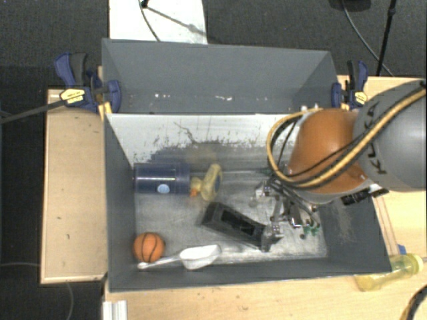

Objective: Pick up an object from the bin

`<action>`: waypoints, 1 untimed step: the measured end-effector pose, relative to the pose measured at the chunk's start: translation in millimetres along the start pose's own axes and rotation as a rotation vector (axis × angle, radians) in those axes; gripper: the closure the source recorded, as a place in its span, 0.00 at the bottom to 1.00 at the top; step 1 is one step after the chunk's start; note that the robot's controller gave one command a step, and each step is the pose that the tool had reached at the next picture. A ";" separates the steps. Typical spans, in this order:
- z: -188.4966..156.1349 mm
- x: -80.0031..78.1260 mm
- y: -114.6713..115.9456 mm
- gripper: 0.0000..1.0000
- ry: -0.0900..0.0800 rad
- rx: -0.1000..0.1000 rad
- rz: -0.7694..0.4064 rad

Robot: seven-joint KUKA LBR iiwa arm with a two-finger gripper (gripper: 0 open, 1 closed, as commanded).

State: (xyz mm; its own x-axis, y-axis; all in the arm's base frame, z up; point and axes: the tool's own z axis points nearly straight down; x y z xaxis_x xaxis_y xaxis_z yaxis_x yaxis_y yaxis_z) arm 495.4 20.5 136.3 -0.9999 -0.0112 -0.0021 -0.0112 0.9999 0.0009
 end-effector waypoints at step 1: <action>0.0 0.0 0.0 0.00 0.000 0.000 0.000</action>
Offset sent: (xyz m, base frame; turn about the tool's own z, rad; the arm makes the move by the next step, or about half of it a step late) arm 0.0130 0.0093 -0.0663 0.0018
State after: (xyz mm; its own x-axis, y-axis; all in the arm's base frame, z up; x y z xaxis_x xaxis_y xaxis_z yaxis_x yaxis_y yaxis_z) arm 495.4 20.5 136.3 -0.9999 -0.0110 -0.0021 -0.0110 0.9999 0.0009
